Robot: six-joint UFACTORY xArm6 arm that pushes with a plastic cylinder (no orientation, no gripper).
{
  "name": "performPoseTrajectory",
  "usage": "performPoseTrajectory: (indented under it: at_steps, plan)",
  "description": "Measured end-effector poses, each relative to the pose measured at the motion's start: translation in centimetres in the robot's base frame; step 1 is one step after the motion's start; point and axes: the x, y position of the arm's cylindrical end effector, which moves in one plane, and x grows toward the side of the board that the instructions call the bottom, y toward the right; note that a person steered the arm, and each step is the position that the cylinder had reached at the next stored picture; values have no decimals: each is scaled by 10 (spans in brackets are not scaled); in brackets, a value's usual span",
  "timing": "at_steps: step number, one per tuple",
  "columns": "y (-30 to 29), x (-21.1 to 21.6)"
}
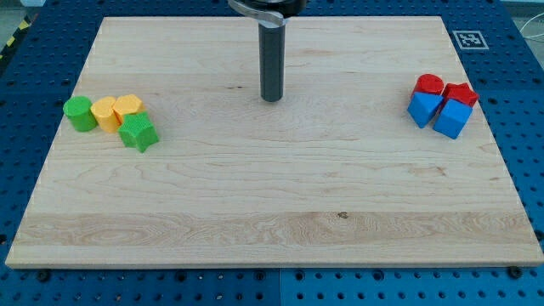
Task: Move your arm towards green star
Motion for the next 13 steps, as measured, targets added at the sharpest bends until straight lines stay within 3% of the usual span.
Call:
performPoseTrajectory:
  at_steps: [2,5,7,13]
  plan:
    - [-43,56]
    - [-43,56]
    - [-84,108]
    - [-106,112]
